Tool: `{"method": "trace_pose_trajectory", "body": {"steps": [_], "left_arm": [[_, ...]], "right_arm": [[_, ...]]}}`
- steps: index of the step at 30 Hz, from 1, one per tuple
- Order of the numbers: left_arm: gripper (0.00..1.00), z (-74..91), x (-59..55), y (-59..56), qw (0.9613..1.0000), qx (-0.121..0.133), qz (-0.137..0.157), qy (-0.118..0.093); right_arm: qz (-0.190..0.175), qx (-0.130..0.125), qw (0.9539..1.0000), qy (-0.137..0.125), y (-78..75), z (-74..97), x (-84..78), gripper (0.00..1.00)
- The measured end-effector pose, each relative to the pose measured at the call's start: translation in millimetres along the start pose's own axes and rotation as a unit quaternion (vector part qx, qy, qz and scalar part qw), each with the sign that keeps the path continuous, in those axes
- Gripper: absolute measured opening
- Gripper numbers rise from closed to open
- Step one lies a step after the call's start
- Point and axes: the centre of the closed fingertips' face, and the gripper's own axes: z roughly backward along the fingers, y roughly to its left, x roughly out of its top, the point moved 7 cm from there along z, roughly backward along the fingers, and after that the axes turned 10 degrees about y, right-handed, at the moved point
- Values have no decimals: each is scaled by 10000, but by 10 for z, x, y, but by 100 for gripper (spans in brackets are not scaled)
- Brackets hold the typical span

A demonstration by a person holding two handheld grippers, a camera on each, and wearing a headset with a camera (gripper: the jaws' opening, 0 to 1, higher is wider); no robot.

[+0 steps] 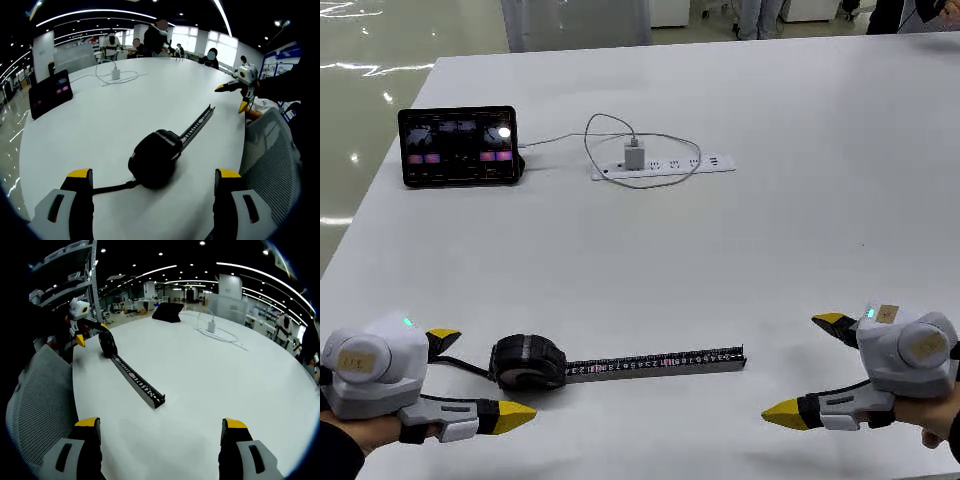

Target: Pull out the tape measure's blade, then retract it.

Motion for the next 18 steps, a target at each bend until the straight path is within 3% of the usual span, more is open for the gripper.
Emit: {"method": "trace_pose_trajectory", "body": {"steps": [5, 9, 14, 18], "left_arm": [[99, 36, -36, -24, 9999, 123, -27, -84], [99, 67, -75, -70, 9994, 174, 82, -287], [99, 95, -182, -112, 9982, 286, 160, -496], [99, 163, -263, -120, 9975, 428, 170, -529]], "right_arm": [[-9, -92, 10000, -13, 18, 111, -48, 99], [52, -159, 9999, -25, 19, 165, -137, 99], [2, -210, 9998, -43, 76, 217, -238, 99], [-58, -228, 9997, -21, 100, 265, -300, 99]]}}
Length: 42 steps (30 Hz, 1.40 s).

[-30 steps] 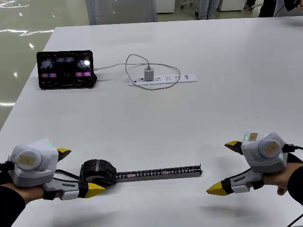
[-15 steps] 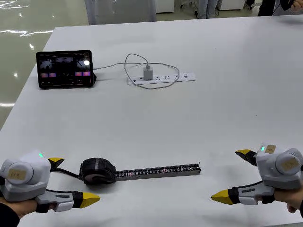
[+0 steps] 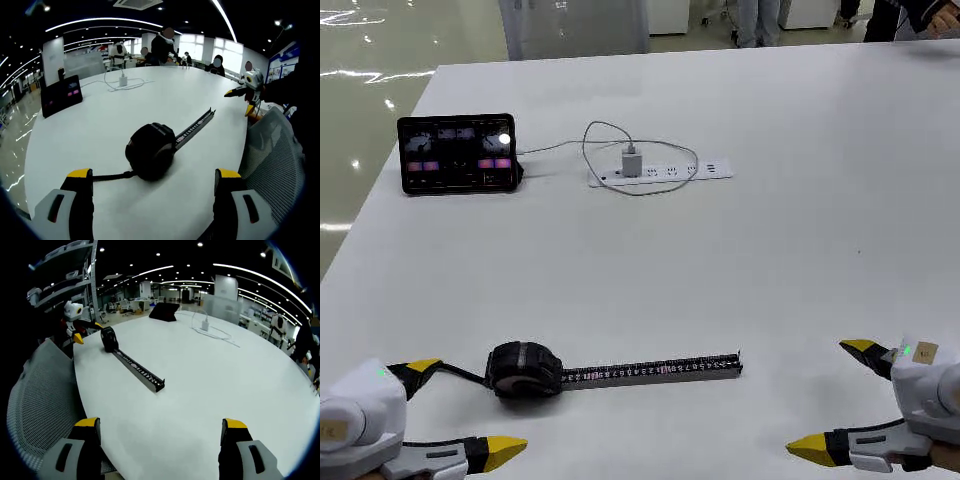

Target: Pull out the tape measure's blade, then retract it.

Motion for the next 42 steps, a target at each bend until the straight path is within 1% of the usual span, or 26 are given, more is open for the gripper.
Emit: {"method": "trace_pose_trajectory", "body": {"steps": [1, 3, 6, 9, 11, 12, 13, 15, 17, 18, 19, 20, 21, 22, 23, 25, 28, 31, 32, 33, 36, 37, 38, 39, 40, 42], "left_arm": [[99, 13, -23, 13, 10000, 61, -20, 34], [99, 47, -56, 29, 10000, 63, 5, 40], [99, 79, -95, 15, 10000, -17, -12, 59], [99, 97, -117, 27, 9999, -1, -45, 147], [99, 128, -113, 59, 9999, 33, 94, 83], [99, 157, -91, 67, 9998, 74, 160, -9], [99, 173, -85, 68, 9998, 76, 176, -46], [99, 180, -102, 93, 9997, 97, 218, -56], [99, 165, -135, 120, 9997, 117, 191, 46], [99, 158, -155, 148, 9997, 167, 131, 123], [99, 148, -166, 177, 9996, 191, 129, 146], [99, 154, -244, 258, 9978, 384, 116, 528], [99, 158, -275, 272, 9968, 386, 230, 659], [99, 145, -242, 271, 9983, 220, 410, 343], [99, 143, -233, 271, 9983, 153, 506, 236], [99, 159, -262, 278, 9985, 225, 288, 412], [99, 150, -266, 205, 9989, 69, 87, 453], [99, 149, -278, 190, 9990, 71, 81, 445], [99, 151, -273, 191, 9991, 90, 121, 401], [99, 155, -254, 177, 9994, 67, 186, 292], [99, 153, -245, 182, 9994, 82, 225, 244], [99, 148, -238, 195, 9994, 122, 217, 239], [99, 147, -234, 200, 9994, 149, 188, 254], [99, 142, -236, 200, 9993, 158, 131, 327], [99, 130, -242, 202, 9988, 172, 110, 451], [99, 130, -224, 215, 9989, 200, 105, 412]], "right_arm": [[-27, -4, 10000, 10, 0, 10, -8, 99], [-10, -64, 10000, -35, -1, 48, -16, 99], [0, -100, 9999, -61, 13, 103, -16, 99], [28, -105, 9999, -68, 46, 145, -33, 99], [-33, -90, 9999, -78, 63, 151, -69, 99], [-151, -27, 9999, -54, 82, 129, -110, 99], [-228, -3, 9997, 11, 89, 112, -143, 99], [-215, -20, 9997, 100, 96, 93, -198, 99], [-231, -34, 9997, 58, 103, 107, -204, 99], [-278, -33, 9996, 41, 104, 112, -210, 99], [-298, -38, 9995, 38, 104, 112, -218, 99], [-328, -44, 9994, 33, 107, 114, -233, 99], [-337, -46, 9994, 12, 110, 118, -242, 99], [-334, -50, 9994, -1, 114, 119, -255, 99], [-330, -75, 9994, 17, 113, 121, -267, 99], [-338, -104, 9994, 44, 108, 139, -295, 99], [-369, -137, 9992, 33, 108, 180, -305, 99], [-372, -152, 9992, 28, 97, 199, -303, 99], [-376, -154, 9992, 41, 93, 201, -303, 99], [-376, -151, 9992, 50, 89, 205, -302, 99], [-352, -144, 9993, 59, 90, 213, -284, 99], [-345, -140, 9993, 61, 91, 215, -274, 99], [-348, -140, 9993, 59, 89, 216, -267, 99], [-352, -148, 9993, 49, 86, 216, -263, 99], [-362, -148, 9992, 45, 80, 210, -260, 99], [-364, -132, 9992, 57, 77, 205, -266, 99]]}}
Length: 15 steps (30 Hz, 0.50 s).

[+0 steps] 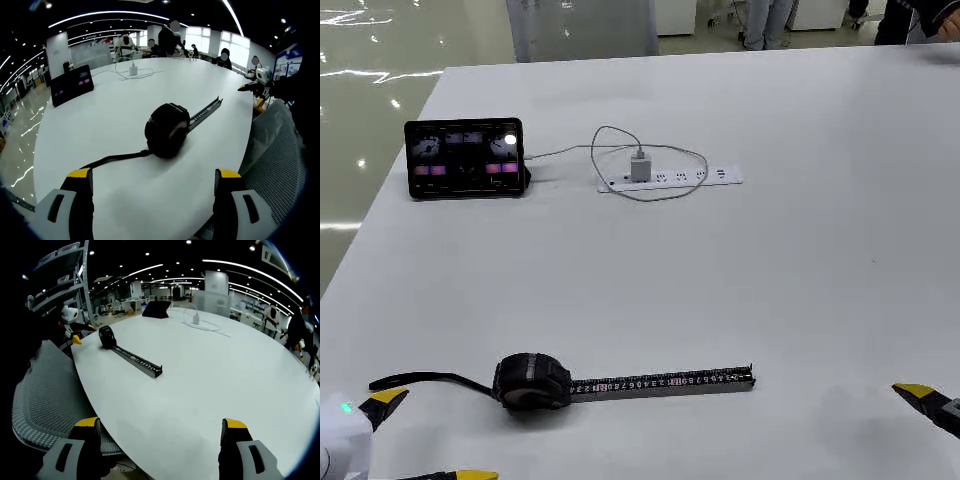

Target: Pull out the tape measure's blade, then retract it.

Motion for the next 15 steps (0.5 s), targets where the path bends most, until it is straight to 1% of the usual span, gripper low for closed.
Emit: {"method": "trace_pose_trajectory", "body": {"steps": [3, 5, 7, 8, 9, 11, 13, 15], "left_arm": [[99, 4, 38, 15, 10000, -6, 76, -26], [99, 16, 61, 13, 9999, 72, 52, -57], [99, 12, 73, 8, 9999, 48, 92, -62], [99, 13, 94, -3, 9998, 18, 170, -89], [99, 15, 110, -11, 9998, 14, 175, -107], [99, 0, 126, -37, 9998, 18, 222, -12], [99, -14, 143, -51, 9997, 32, 243, 3], [99, -28, 149, -75, 9996, 25, 285, 55]], "right_arm": [[3, 9, 10000, -29, 10, 5, 14, 99], [-25, 20, 10000, -46, 13, 6, 15, 99], [-23, 80, 9999, -72, 27, 6, 16, 99], [11, 84, 10000, -33, 36, 4, 14, 99], [30, 91, 10000, -5, 40, 3, 11, 99], [110, 119, 9998, 65, 44, -3, 8, 99], [263, 131, 9994, 204, 23, -3, -6, 99], [262, 150, 9993, 237, -7, 2, 4, 99]]}}
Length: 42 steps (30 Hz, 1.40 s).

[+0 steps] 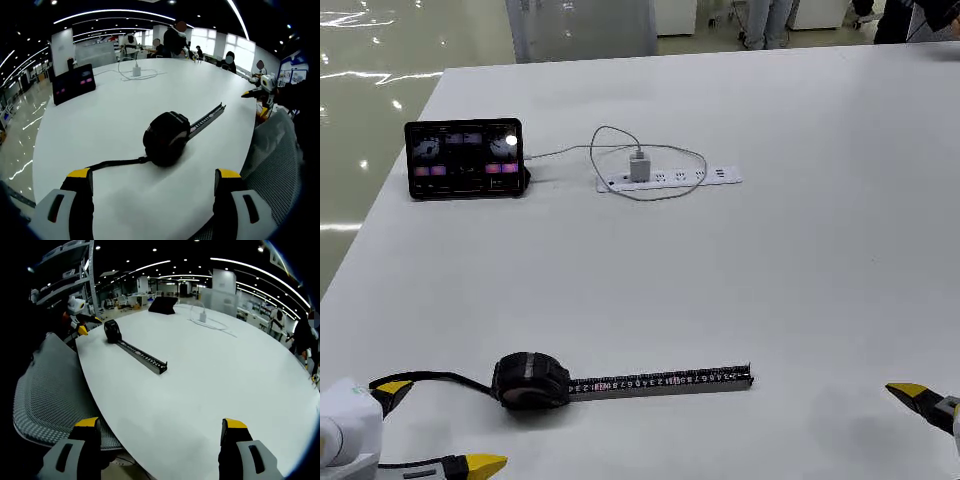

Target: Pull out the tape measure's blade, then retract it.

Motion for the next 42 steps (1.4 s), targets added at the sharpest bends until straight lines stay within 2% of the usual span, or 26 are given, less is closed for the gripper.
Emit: {"method": "trace_pose_trajectory", "body": {"steps": [9, 12, 16, 18, 23, 30, 37, 40, 42], "left_arm": [[99, -90, 110, -205, 9998, -27, 201, -27], [99, -126, 139, -254, 9999, 11, 172, -11], [99, -169, 185, -317, 9992, 13, 388, -98], [99, -187, 209, -327, 9983, 22, 558, -154], [99, -221, 258, -335, 9974, 77, 693, -192], [99, -279, 334, -377, 9970, 180, 702, -269], [99, -331, 406, -417, 9967, 251, 701, -335], [99, -342, 446, -431, 9960, 360, 701, -417], [99, -348, 496, -419, 9918, 479, 961, -696]], "right_arm": [[113, 270, 9994, 201, -29, 42, 158, 99], [316, 318, 9984, 352, -33, 42, 209, 99], [513, 339, 9973, 397, -78, 46, 302, 99], [605, 355, 9966, 429, -103, 46, 351, 99], [872, 361, 9941, 537, -189, 26, 452, 99], [1189, 371, 9905, 576, -258, -11, 635, 99], [1469, 425, 9860, 667, -357, -106, 741, 99], [1595, 489, 9834, 711, -364, -151, 792, 99], [1654, 513, 9822, 735, -374, -188, 819, 99]]}}
